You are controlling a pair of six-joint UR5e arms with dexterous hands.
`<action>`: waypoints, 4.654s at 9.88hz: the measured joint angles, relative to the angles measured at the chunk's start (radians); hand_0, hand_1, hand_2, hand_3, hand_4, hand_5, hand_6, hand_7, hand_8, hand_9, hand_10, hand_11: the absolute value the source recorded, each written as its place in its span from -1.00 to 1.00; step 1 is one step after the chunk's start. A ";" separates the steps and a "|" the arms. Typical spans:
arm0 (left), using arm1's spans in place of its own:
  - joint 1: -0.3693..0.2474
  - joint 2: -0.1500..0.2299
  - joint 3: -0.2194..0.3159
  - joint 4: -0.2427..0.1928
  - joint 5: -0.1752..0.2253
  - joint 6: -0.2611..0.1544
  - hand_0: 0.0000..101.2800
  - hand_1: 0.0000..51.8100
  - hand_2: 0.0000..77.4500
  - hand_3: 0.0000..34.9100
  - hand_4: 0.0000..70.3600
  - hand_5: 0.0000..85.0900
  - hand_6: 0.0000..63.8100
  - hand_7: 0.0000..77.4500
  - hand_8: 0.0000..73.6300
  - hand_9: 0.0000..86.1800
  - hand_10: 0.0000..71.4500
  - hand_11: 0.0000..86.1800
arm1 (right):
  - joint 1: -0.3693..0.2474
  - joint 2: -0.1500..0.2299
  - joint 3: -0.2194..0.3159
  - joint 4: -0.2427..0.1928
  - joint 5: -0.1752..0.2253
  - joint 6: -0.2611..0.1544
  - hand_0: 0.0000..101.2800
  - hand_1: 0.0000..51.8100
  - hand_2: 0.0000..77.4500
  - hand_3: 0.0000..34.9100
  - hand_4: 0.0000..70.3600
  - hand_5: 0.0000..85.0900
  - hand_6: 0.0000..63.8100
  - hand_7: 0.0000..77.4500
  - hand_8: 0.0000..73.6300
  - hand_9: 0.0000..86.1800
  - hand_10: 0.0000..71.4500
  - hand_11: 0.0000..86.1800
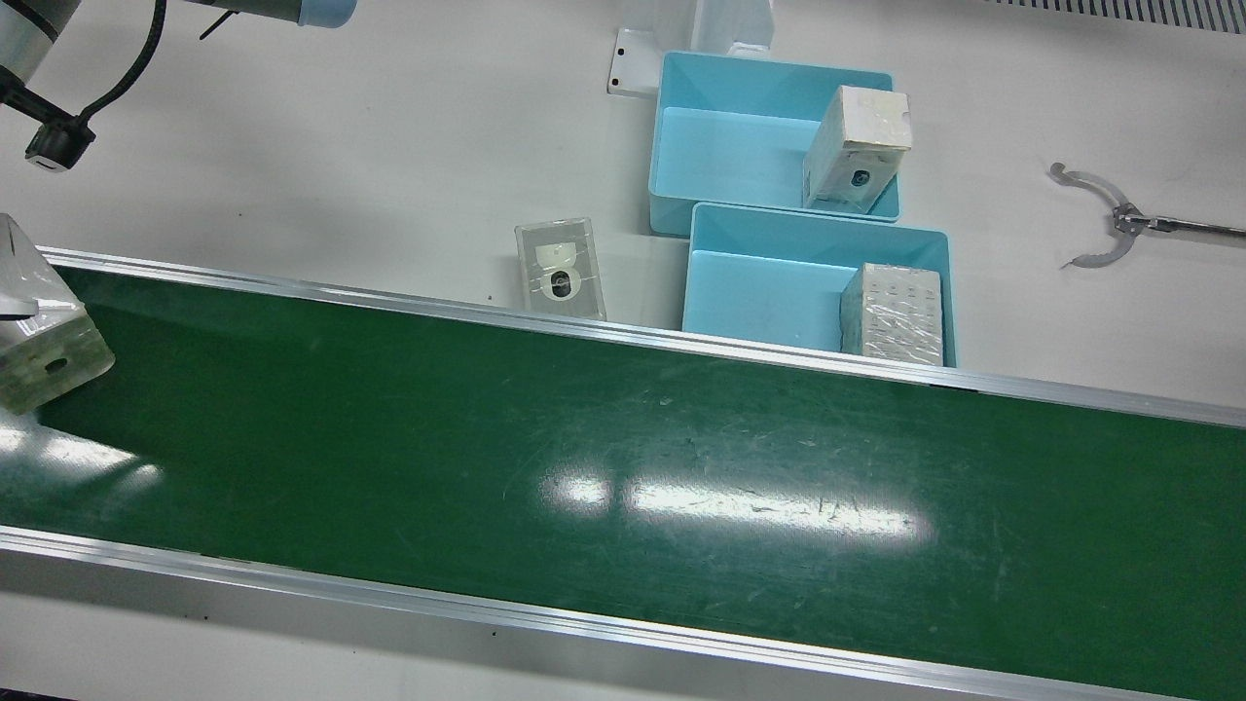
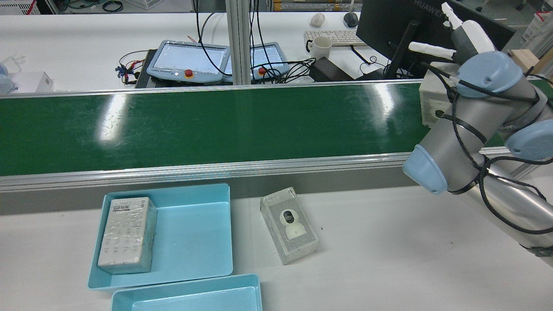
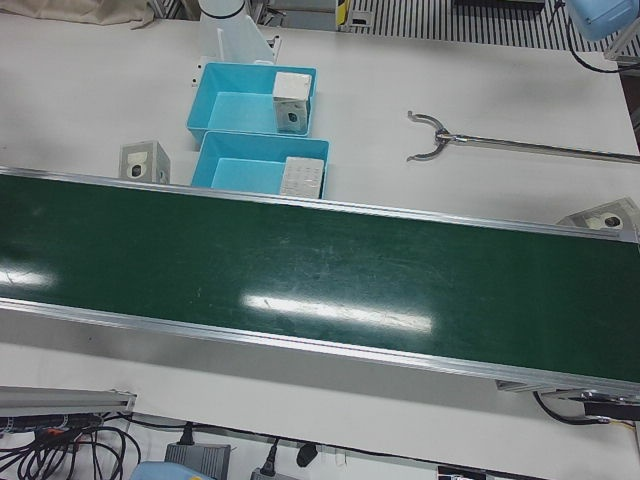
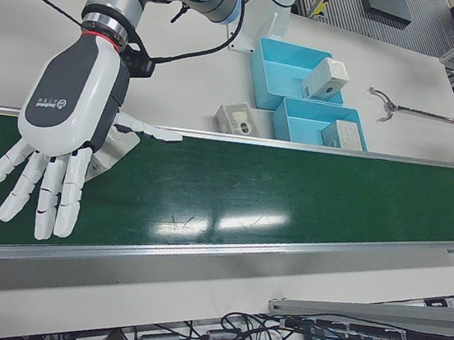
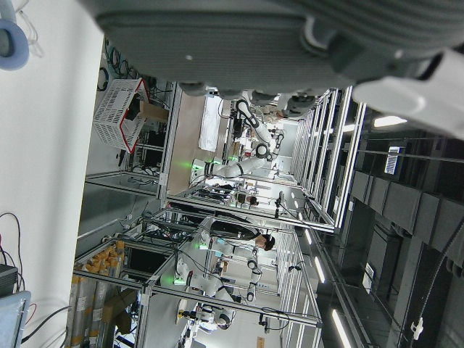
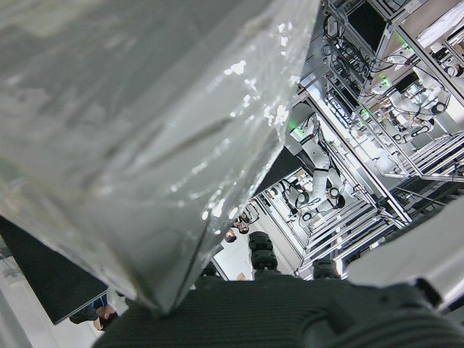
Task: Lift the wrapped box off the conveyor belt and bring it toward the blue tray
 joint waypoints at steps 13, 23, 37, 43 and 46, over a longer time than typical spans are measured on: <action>0.000 0.000 0.000 0.000 0.000 0.000 -1.00 -1.00 -0.99 -1.00 -0.98 -0.99 -0.98 -0.99 -0.99 -0.99 -0.98 -1.00 | -0.011 0.000 0.000 0.000 -0.001 0.000 -0.80 -0.96 -0.96 0.74 -0.97 -0.95 -1.00 -0.75 -0.88 -0.96 -1.00 -0.97; 0.000 0.000 0.000 0.000 0.000 0.000 -1.00 -1.00 -0.99 -1.00 -0.98 -0.99 -0.98 -0.99 -0.99 -0.99 -0.98 -1.00 | -0.011 0.000 0.000 0.000 -0.001 0.000 -0.72 -0.96 -0.96 0.74 -0.81 -0.81 -1.00 -0.68 -0.79 -0.96 -1.00 -0.97; 0.000 0.000 0.000 0.000 0.000 0.000 -1.00 -1.00 -0.99 -1.00 -0.98 -0.99 -1.00 -0.99 -0.99 -1.00 -1.00 -1.00 | -0.011 0.000 0.000 0.000 -0.001 0.000 -0.24 -0.68 -0.63 0.73 -0.83 -0.82 -1.00 -0.63 -1.00 -0.96 -0.92 -0.90; 0.000 0.000 0.000 0.000 0.000 0.000 -1.00 -1.00 -0.99 -1.00 -0.98 -0.99 -1.00 -0.99 -0.99 -1.00 -0.98 -1.00 | -0.011 0.000 0.000 0.000 -0.001 0.000 -0.26 -0.68 -0.63 0.71 -0.81 -0.73 -1.00 -0.63 -1.00 -0.96 -0.88 -0.87; 0.000 0.000 0.000 0.000 0.000 0.000 -1.00 -1.00 -0.97 -1.00 -0.98 -0.99 -1.00 -0.99 -0.99 -0.99 -1.00 -1.00 | -0.011 0.000 0.000 0.000 -0.001 0.000 -0.26 -0.68 -0.63 0.71 -0.81 -0.73 -1.00 -0.63 -1.00 -0.97 -0.91 -0.87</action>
